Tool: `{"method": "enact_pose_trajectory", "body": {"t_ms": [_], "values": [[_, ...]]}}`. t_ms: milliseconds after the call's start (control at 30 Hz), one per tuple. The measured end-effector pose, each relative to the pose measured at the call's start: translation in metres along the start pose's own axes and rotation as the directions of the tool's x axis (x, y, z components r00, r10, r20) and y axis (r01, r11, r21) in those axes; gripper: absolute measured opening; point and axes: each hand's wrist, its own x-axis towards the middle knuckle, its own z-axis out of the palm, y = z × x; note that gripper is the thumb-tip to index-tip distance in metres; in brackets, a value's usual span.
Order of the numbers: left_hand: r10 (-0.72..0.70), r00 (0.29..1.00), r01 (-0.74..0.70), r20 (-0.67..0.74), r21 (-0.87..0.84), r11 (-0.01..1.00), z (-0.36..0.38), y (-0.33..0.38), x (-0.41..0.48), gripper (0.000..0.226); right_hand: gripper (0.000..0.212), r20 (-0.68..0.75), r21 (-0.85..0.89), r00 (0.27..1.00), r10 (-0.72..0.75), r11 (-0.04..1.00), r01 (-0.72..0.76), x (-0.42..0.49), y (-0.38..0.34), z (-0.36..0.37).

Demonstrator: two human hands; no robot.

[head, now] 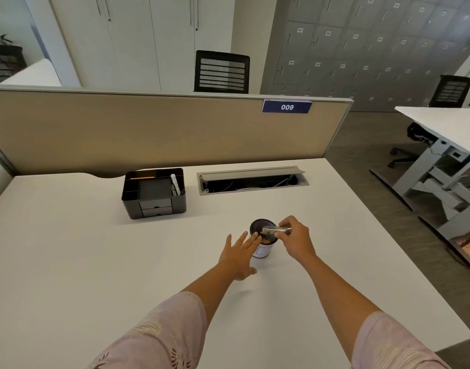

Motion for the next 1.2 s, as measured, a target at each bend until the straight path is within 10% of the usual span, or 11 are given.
{"method": "enact_pose_trajectory", "body": {"t_ms": [800, 1200], "values": [[-0.004, 0.998, 0.006, 0.064, -0.028, 1.0, 0.001, -0.001, 0.004, 0.096, 0.028, 0.125, -0.239, 0.98, -0.156, 0.954, 0.182, 0.002, 0.008, 0.002], [-0.08, 0.974, 0.011, -0.214, -0.304, 0.953, -0.003, -0.02, -0.016, 0.106, 0.025, -0.098, 0.097, 0.991, -0.093, 0.99, 0.103, -0.023, -0.013, 0.011]]}}
